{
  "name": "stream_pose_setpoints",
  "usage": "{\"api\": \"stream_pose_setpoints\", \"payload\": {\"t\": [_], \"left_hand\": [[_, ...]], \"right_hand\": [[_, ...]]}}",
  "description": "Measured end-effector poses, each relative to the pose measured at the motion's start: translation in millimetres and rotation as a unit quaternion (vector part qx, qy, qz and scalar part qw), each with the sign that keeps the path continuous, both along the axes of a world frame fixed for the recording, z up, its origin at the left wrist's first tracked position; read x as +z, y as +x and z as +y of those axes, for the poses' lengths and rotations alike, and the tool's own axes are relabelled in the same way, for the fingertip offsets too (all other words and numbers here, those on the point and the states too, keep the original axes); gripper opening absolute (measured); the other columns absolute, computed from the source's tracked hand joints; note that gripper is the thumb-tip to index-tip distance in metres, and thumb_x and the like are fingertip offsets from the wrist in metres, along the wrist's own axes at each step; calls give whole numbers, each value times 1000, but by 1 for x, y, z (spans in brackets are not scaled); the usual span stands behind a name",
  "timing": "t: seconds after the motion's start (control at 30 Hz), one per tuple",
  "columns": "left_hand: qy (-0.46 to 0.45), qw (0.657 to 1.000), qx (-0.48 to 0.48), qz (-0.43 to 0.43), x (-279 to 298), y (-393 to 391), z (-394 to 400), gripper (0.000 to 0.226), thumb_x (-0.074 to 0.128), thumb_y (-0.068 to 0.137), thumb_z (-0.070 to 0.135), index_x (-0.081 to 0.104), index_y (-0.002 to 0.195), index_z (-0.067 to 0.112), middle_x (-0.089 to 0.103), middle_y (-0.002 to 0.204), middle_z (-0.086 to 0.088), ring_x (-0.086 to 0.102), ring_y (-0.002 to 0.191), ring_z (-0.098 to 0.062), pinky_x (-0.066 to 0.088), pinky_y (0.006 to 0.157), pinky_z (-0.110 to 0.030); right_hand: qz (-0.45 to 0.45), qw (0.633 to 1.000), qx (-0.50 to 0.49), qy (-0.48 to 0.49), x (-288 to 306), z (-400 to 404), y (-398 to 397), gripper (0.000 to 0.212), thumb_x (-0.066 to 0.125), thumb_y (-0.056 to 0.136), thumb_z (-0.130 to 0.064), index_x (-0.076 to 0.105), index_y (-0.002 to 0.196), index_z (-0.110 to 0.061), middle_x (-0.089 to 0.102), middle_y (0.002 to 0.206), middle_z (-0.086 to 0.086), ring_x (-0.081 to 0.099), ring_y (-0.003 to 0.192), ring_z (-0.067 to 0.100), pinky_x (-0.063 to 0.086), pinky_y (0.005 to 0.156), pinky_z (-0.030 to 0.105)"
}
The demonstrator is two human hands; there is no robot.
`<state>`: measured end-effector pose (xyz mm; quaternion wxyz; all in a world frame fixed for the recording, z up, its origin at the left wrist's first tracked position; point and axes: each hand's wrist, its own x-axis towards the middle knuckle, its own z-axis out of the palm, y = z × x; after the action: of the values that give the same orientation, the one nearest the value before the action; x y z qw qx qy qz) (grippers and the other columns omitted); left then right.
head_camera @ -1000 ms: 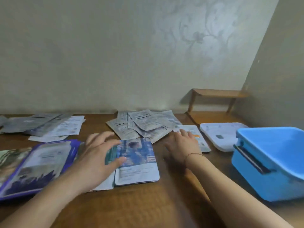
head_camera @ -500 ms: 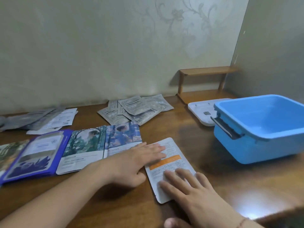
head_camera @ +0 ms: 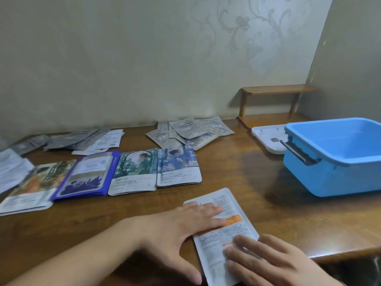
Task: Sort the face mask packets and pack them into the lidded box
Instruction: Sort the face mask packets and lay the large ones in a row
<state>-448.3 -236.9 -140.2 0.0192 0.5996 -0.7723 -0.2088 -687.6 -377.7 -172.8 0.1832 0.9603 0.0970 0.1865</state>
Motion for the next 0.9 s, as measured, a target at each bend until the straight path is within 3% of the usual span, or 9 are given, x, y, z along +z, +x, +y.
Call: {"api": "stream_pose_setpoints", "payload": {"t": [0.1, 0.2, 0.3, 0.4, 0.47, 0.57, 0.67, 0.73, 0.9], "left_hand": [[-37, 999, 16, -2, -8, -3, 16, 98, 73, 83, 45, 6, 154, 42, -7, 161, 25, -14, 143, 11, -8, 118, -26], [-89, 974, 129, 161, -13, 0, 29, 65, 67, 91, 28, 36, 148, 39, 36, 150, 24, 28, 137, 11, 18, 116, -18], [-164, 858, 308, 377, -2, 6, 41, 24, 64, 94, 32, 70, 110, 15, 71, 102, 7, 64, 94, -8, 48, 87, -32], [-183, 684, 419, 569, 7, 13, 50, 28, 68, 82, 26, 72, 100, 5, 75, 97, -10, 70, 81, -19, 57, 66, -31], [-203, 615, 445, 618, 11, 19, 56, 30, 68, 76, 21, 71, 101, 4, 75, 98, -13, 70, 79, -17, 55, 53, -27], [-222, 593, 472, 614, 11, 39, 81, 31, 68, 84, 10, 64, 114, 3, 73, 106, -16, 71, 90, -23, 55, 54, -24], [-286, 551, 516, 590, 12, 69, 120, 50, 72, 81, 1, 56, 123, 21, 73, 105, -18, 70, 92, -27, 55, 58, -27], [-336, 527, 560, 543, 17, 92, 153, 57, 74, 79, 1, 53, 123, 31, 74, 101, -14, 70, 85, -24, 54, 61, -29], [-408, 498, 671, 368, 19, 162, 229, 35, 73, 83, 9, 66, 113, 27, 77, 97, 3, 72, 82, -10, 54, 65, -18]], "right_hand": [[-37, 996, 63, -46, 6, -4, 11, 53, 36, 92, -57, 52, 132, -26, 61, 120, -25, 57, 113, -8, 47, 89, 12], [-93, 983, 113, 111, 69, 16, 33, 23, 58, 91, -30, 73, 107, -24, 72, 104, -13, 68, 93, 4, 56, 73, 25], [-164, 952, 49, 255, 135, 25, 96, 18, 63, 85, -21, 76, 95, -28, 75, 85, -12, 70, 72, 10, 57, 61, 31], [-128, 930, -34, 343, 174, 8, 179, 13, 67, 86, -21, 77, 91, -29, 75, 84, -12, 67, 75, 5, 54, 69, 25], [-42, 911, -57, 406, 178, -5, 224, 12, 70, 85, -16, 78, 93, -21, 76, 88, -5, 64, 73, 1, 52, 69, 18], [28, 893, -61, 446, 159, -2, 274, 13, 73, 83, -11, 77, 95, -12, 76, 89, 4, 60, 67, -3, 44, 60, 6], [53, 854, -42, 516, 148, 21, 324, 8, 75, 81, -11, 75, 86, -18, 72, 80, 3, 59, 65, 2, 47, 64, 18], [66, 834, -22, 548, 145, 46, 367, 9, 76, 81, -11, 74, 85, -19, 67, 73, 2, 54, 55, 1, 45, 53, 13], [99, 842, 8, 531, 123, 125, 478, 14, 76, 81, -13, 75, 96, -12, 60, 64, -4, 51, 53, 6, 36, 40, 6]]}}
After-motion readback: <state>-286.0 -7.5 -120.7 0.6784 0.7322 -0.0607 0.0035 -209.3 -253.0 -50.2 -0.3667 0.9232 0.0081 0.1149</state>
